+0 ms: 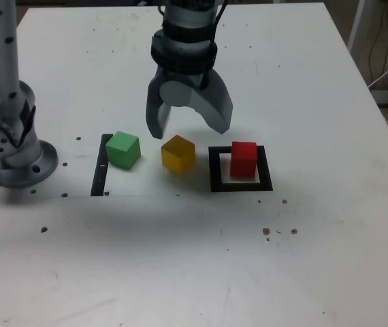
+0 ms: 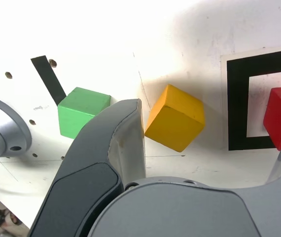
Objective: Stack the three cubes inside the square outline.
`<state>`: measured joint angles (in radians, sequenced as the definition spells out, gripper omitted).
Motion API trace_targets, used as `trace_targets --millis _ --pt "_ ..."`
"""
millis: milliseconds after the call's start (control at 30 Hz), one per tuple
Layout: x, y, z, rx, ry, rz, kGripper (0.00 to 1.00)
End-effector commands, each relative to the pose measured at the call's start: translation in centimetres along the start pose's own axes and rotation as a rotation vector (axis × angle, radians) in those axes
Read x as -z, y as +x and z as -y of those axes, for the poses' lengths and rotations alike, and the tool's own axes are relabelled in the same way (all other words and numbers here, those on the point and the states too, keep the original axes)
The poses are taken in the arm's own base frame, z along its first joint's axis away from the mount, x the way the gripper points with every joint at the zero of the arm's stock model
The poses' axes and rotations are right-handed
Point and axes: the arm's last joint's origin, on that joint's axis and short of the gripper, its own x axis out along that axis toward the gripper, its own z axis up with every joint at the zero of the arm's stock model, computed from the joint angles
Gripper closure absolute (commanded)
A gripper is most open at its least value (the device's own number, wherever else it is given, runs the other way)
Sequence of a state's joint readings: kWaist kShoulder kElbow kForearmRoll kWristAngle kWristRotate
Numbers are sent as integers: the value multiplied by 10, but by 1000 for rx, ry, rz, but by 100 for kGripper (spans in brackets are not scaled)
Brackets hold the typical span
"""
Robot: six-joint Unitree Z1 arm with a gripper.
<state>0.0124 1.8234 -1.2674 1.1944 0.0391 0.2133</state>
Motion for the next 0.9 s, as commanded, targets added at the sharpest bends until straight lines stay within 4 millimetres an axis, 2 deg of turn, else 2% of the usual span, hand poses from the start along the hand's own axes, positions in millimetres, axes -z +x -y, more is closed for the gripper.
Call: trace_targets --millis 0,467,867 --pt "1 -2 -1 -10 28 4 1" --pt "8 4 -1 -43 320 -24 1" --pt "12 9 0 -65 354 -30 1"
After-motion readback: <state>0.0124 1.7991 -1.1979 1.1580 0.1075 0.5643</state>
